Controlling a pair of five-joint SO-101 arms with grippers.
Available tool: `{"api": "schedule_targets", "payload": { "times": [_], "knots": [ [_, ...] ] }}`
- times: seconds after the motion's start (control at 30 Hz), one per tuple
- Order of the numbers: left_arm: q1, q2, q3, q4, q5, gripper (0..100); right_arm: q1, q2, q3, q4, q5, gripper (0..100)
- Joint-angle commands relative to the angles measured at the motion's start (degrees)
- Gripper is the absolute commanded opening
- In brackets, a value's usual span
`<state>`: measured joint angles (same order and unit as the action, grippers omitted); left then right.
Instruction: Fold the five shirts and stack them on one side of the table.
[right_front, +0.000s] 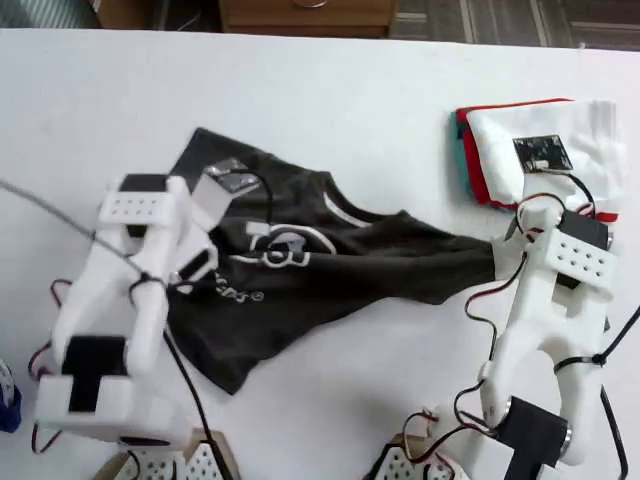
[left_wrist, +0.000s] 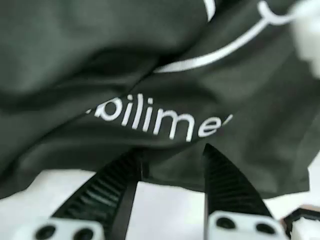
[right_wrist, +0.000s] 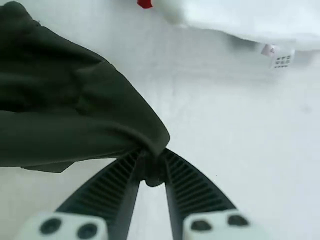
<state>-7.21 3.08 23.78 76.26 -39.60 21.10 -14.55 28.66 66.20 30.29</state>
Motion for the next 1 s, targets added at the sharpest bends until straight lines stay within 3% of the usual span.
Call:
{"api": "schedule_targets", "payload": {
  "times": [0.0,0.13,0.27,0.43,0.53,0.73,0.97],
  "knots": [
    [-0.09,6.33,-7.52,-1.58,1.93,19,0.48,-2.77,-0.35,-0.31,0.62,2.0],
    [-3.87,18.46,-21.76,0.7,3.08,19,0.4,-3.03,-0.35,-0.22,0.53,2.0],
    [-6.86,30.68,-43.21,10.11,5.89,19,0.4,-3.03,-0.26,2.33,0.26,2.0],
    [-5.98,43.87,-72.57,24.7,5.98,19,0.4,-3.03,1.85,0.92,0.09,2.0],
    [-5.36,48.35,-82.42,26.29,6.33,19,0.4,-2.86,3.16,-2.59,-0.09,2.0],
    [-1.23,43.34,-76.53,26.29,6.33,19,-1.45,-2.42,3.52,-8.48,-3.6,2.0],
    [6.15,21.45,-56.04,26.29,5.98,19,-4.7,-2.42,3.34,-10.51,-5.36,2.0]
  ]
}}
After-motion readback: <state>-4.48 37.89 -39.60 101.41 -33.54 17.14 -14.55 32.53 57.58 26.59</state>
